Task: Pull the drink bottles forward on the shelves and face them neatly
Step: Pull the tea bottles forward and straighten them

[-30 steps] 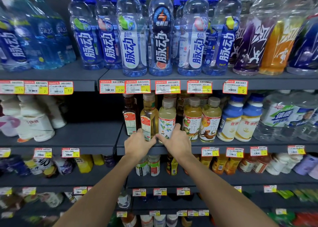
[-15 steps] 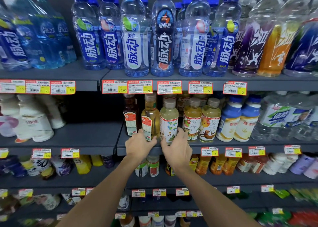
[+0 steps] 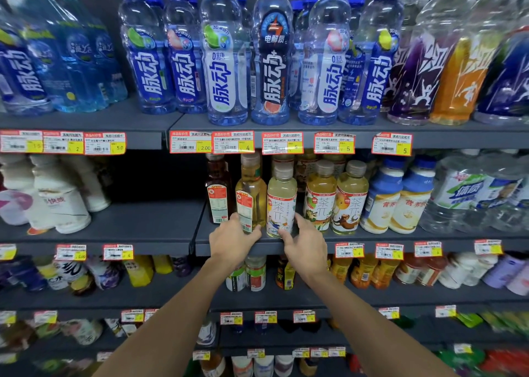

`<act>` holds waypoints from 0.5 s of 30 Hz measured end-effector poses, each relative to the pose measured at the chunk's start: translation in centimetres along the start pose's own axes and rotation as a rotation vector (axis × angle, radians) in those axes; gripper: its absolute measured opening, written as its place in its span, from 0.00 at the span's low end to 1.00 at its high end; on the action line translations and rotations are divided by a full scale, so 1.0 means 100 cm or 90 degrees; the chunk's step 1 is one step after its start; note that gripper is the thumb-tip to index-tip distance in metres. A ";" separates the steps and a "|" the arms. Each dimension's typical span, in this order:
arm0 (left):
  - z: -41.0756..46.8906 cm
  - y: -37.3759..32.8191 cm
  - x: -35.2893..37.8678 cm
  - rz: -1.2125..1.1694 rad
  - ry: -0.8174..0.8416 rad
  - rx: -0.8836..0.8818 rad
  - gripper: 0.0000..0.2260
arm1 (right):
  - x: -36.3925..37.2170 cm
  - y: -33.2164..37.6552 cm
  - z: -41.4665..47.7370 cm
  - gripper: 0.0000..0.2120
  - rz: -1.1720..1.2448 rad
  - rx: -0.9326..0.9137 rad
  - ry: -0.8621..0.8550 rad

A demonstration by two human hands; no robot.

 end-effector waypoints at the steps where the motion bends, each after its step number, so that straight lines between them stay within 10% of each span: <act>1: 0.000 0.000 -0.001 -0.002 -0.001 -0.001 0.23 | -0.002 -0.001 0.000 0.24 -0.017 0.001 -0.003; 15: -0.002 -0.001 -0.002 0.001 0.018 0.000 0.22 | 0.004 -0.023 0.003 0.23 -0.155 0.060 0.056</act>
Point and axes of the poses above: each hand's wrist, its own z-axis towards the middle knuckle, its own x-axis out of the palm, y = z × x, the point moved 10 cm from there along z, towards the middle knuckle, and after that the axes turned 13 degrees about z, right-handed, at the moved point
